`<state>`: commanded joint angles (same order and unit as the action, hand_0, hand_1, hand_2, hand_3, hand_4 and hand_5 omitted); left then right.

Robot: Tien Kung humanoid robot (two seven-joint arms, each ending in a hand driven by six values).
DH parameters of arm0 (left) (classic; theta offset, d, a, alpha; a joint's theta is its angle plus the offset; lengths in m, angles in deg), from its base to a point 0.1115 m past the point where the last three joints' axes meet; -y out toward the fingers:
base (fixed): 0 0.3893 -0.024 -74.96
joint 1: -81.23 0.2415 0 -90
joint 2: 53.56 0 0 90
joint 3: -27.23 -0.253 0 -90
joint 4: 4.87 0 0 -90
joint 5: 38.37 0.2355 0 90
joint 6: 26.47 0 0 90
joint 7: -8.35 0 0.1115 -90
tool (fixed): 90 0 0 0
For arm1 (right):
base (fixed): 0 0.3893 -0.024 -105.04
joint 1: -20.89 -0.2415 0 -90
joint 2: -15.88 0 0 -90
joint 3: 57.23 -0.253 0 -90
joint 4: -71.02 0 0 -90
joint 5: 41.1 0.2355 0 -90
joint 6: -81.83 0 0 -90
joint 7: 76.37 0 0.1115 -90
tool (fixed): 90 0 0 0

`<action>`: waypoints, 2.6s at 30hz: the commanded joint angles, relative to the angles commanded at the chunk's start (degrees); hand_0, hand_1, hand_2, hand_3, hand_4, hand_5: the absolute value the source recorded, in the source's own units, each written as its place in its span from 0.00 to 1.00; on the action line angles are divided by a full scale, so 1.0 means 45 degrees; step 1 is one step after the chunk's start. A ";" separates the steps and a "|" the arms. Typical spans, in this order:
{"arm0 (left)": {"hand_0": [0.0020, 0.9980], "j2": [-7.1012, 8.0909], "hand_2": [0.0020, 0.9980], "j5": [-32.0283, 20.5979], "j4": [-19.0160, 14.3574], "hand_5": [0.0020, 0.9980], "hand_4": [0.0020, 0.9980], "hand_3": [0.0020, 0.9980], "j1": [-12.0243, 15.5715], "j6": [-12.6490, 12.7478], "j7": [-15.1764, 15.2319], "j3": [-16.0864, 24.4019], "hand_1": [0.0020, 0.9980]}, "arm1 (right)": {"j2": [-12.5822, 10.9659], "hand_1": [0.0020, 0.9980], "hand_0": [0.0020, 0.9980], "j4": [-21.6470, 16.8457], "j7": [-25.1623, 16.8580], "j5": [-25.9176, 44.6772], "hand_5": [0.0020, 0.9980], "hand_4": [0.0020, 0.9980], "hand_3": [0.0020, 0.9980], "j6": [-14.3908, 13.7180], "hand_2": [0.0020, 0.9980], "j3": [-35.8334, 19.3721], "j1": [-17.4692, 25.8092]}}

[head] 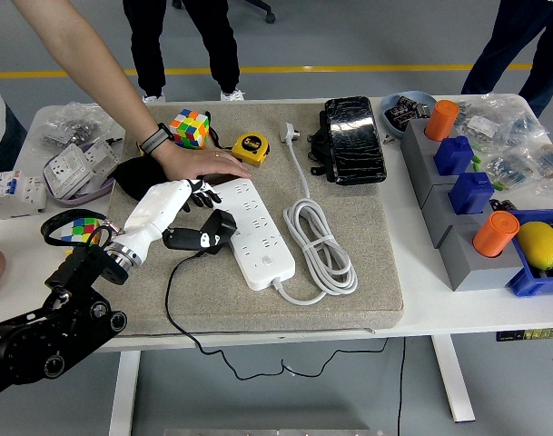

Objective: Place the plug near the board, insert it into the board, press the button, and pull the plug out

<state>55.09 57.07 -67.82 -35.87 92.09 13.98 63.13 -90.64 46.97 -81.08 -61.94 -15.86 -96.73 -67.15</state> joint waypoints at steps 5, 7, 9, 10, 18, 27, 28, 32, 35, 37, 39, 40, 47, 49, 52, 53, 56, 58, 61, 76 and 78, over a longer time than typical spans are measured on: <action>0.39 0.0019 0.56 -0.0261 -0.0263 0.31 1.00 0.61 0.0329 0.0374 0.0531 0.0303 0.55 | -0.0001 0.65 0.57 -0.0012 -0.0007 -0.0021 0.47 0.92 0.54 -0.0002 0.62 -0.0042 0.0034; 0.41 0.0058 0.59 -0.0480 -0.0370 0.42 1.00 0.61 0.0491 0.0532 0.0866 0.0369 0.57 | 0.0004 0.65 0.57 -0.0011 -0.0011 -0.0021 0.47 0.92 0.54 -0.0005 0.62 -0.0059 0.0052; 0.41 0.0108 0.59 -0.0718 -0.0459 0.42 1.00 0.61 0.0646 0.0659 0.1191 0.0403 0.57 | 0.0008 0.65 0.57 -0.0009 -0.0011 -0.0023 0.47 0.92 0.54 -0.0004 0.62 -0.0065 0.0070; 0.41 0.0124 0.59 -0.0759 -0.0484 0.42 1.00 0.61 0.0692 0.0686 0.1267 0.0409 0.57 | 0.0010 0.65 0.57 -0.0008 -0.0012 -0.0023 0.47 0.92 0.54 -0.0004 0.62 -0.0070 0.0077; 0.67 0.0245 0.72 -0.1359 -0.0512 0.47 0.95 0.67 0.1237 0.0609 0.1899 0.0508 0.71 | 0.0007 0.65 0.57 -0.0011 -0.0032 -0.0035 0.47 0.92 0.54 -0.0008 0.62 -0.0111 0.0121; 0.69 0.0236 0.73 -0.1282 -0.0490 0.47 0.93 0.67 0.1422 0.0549 0.1695 0.0452 0.72 | -0.0001 0.64 0.57 -0.0013 -0.0057 -0.0043 0.47 0.92 0.54 -0.0011 0.62 -0.0159 0.0135; 0.69 0.0233 0.73 -0.1284 -0.0480 0.47 0.93 0.67 0.1435 0.0541 0.1679 0.0439 0.72 | -0.0003 0.64 0.57 -0.0014 -0.0060 -0.0044 0.47 0.92 0.54 -0.0011 0.62 -0.0158 0.0137; 0.68 0.0238 0.72 -0.1250 -0.0450 0.47 0.93 0.67 0.1508 0.0489 0.1547 0.0332 0.71 | -0.0004 0.64 0.57 -0.0011 -0.0069 -0.0041 0.47 0.92 0.54 -0.0012 0.62 -0.0157 0.0143; 0.68 0.0237 0.72 -0.1243 -0.0433 0.47 0.93 0.67 0.1579 0.0472 0.1518 0.0332 0.71 | 0.0001 0.64 0.57 -0.0010 -0.0084 -0.0039 0.47 0.92 0.54 -0.0020 0.62 -0.0161 0.0151; 0.67 0.0247 0.71 -0.1241 -0.0444 0.47 0.93 0.66 0.1578 0.0455 0.1481 0.0323 0.71 | 0.0000 0.64 0.57 -0.0010 -0.0114 -0.0035 0.47 0.92 0.54 -0.0037 0.62 -0.0144 0.0146; 0.67 0.0246 0.71 -0.1244 -0.0453 0.47 0.93 0.66 0.1542 0.0442 0.1445 0.0274 0.71 | 0.0004 0.64 0.57 -0.0007 -0.0129 -0.0033 0.47 0.92 0.54 -0.0047 0.62 -0.0151 0.0139; 0.67 0.0246 0.71 -0.1241 -0.0459 0.47 0.93 0.66 0.1528 0.0441 0.1425 0.0253 0.71 | 0.0007 0.64 0.57 -0.0007 -0.0135 -0.0038 0.47 0.92 0.54 -0.0053 0.62 -0.0160 0.0137; 0.67 0.0186 0.71 -0.1197 -0.0358 0.47 0.93 0.66 0.1425 0.0361 0.1205 0.0121 0.71 | 0.0000 0.64 0.57 -0.0018 -0.0177 -0.0040 0.47 0.92 0.54 -0.0074 0.62 -0.0185 0.0120; 0.66 0.0183 0.70 -0.1182 -0.0348 0.47 0.93 0.65 0.1415 0.0338 0.1150 0.0075 0.70 | 0.0003 0.64 0.57 -0.0017 -0.0213 -0.0038 0.47 0.92 0.54 -0.0092 0.62 -0.0192 0.0131; 0.66 0.0176 0.70 -0.1164 -0.0363 0.47 0.93 0.65 0.1387 0.0313 0.1103 0.0022 0.70 | 0.0002 0.64 0.57 -0.0017 -0.0241 -0.0034 0.47 0.92 0.54 -0.0106 0.62 -0.0190 0.0143; 0.66 0.0169 0.70 -0.1156 -0.0371 0.47 0.93 0.65 0.1376 0.0311 0.1094 0.0015 0.70 | -0.0001 0.64 0.57 -0.0020 -0.0248 -0.0032 0.47 0.92 0.54 -0.0109 0.62 -0.0191 0.0148; 0.66 0.0148 0.70 -0.1142 -0.0443 0.47 0.93 0.65 0.1345 0.0316 0.1098 0.0017 0.70 | -0.0010 0.64 0.57 -0.0020 -0.0260 -0.0024 0.47 0.92 0.54 -0.0116 0.61 -0.0181 0.0159; 0.66 0.0130 0.70 -0.1134 -0.0497 0.47 0.93 0.65 0.1285 0.0321 0.1100 0.0020 0.70 | -0.0015 0.64 0.57 -0.0021 -0.0262 -0.0019 0.47 0.92 0.54 -0.0116 0.61 -0.0168 0.0142; 0.66 0.0111 0.70 -0.1134 -0.0562 0.47 0.93 0.65 0.1199 0.0320 0.1098 -0.0013 0.70 | -0.0004 0.64 0.57 -0.0023 -0.0262 -0.0019 0.47 0.92 0.54 -0.0114 0.61 -0.0185 0.0134; 0.64 0.0018 0.70 -0.1004 -0.0644 0.47 0.93 0.64 0.0877 0.0138 0.0771 -0.0333 0.69 | -0.0005 0.64 0.57 -0.0029 -0.0272 -0.0010 0.47 0.92 0.54 -0.0108 0.61 -0.0168 0.0145; 0.64 0.0000 0.69 -0.0994 -0.0641 0.47 0.93 0.64 0.0830 0.0127 0.0745 -0.0369 0.69 | -0.0009 0.64 0.57 -0.0027 -0.0274 -0.0007 0.47 0.92 0.54 -0.0107 0.61 -0.0161 0.0139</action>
<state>55.09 52.60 -70.71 -32.13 92.66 17.33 61.47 -90.68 46.85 -82.31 -61.97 -16.34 -97.45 -66.52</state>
